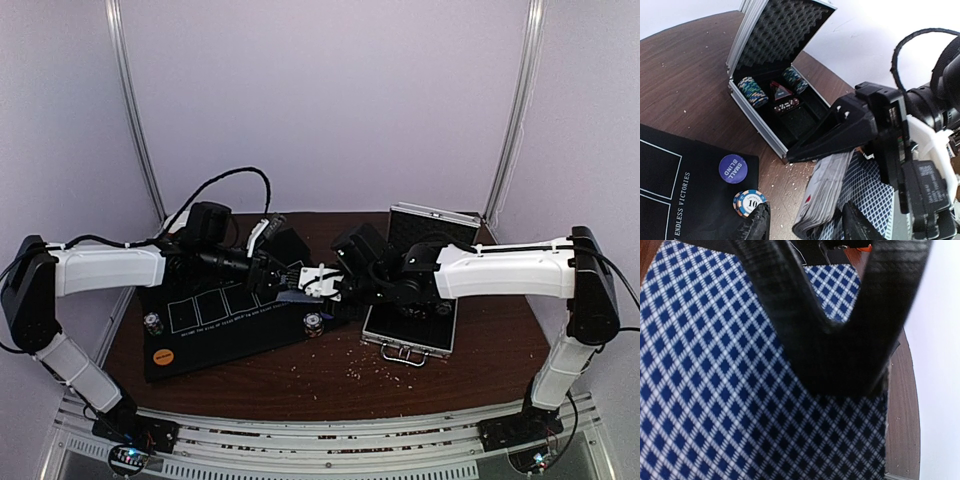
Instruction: Distribute texas hold em gaming equipment
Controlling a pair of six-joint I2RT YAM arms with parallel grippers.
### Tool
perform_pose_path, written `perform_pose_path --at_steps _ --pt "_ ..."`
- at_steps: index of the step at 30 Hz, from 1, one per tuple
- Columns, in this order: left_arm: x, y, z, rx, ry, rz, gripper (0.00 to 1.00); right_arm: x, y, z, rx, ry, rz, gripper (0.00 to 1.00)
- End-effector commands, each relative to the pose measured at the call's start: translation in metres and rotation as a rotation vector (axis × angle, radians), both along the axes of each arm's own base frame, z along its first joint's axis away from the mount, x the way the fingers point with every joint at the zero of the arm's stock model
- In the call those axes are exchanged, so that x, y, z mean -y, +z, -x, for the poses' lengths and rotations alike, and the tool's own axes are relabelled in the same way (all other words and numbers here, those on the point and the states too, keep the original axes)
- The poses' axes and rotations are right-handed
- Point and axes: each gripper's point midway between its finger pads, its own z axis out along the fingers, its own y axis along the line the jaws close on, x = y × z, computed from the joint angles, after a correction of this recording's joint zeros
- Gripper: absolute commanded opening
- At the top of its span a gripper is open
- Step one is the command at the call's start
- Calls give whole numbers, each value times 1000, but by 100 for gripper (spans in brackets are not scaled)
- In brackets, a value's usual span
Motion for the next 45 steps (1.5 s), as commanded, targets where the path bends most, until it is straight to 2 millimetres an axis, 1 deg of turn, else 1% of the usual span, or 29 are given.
perform_pose_path --at_steps 1,5,7,12,15,19,25,29,32,34,36,38,40,41,43,45 --pt "4 27 -3 39 -18 84 50 -9 18 -4 2 -6 -79 47" --pt "5 24 -5 28 -9 71 43 -10 19 -6 -8 -12 -98 46" --pt "4 22 -6 28 -7 53 43 -9 20 -8 -10 -17 -103 46" --pt "1 28 -11 53 24 37 50 -6 19 -10 -25 -23 -107 46" --pt "4 31 -14 41 28 41 54 -7 18 -10 -29 -21 -112 46" --pt "8 28 -16 11 21 40 59 -7 20 -11 -29 -23 -119 46" --pt "7 35 -23 24 45 38 67 -6 18 -10 -32 -24 -117 45" --pt "5 35 -28 18 66 32 71 -5 19 -11 -32 -27 -120 45" --pt "-4 42 -38 21 105 40 74 -4 18 -11 -32 -31 -116 45" --pt "-12 54 -42 39 131 58 76 -3 18 -12 -31 -34 -113 45" --pt "-20 66 -43 56 143 76 78 -2 17 -14 -28 -42 -108 45" --pt "-26 75 -39 65 146 91 79 -1 17 -15 -26 -46 -106 45" --pt "-30 79 -33 59 151 97 79 0 18 -16 -23 -51 -107 44" --pt "-32 78 -30 45 156 96 78 0 18 -16 -22 -51 -108 44" --pt "-36 73 -23 2 164 94 72 0 18 -16 -23 -49 -106 44" --pt "-38 67 -15 -47 162 95 63 -1 17 -17 -24 -49 -105 44"
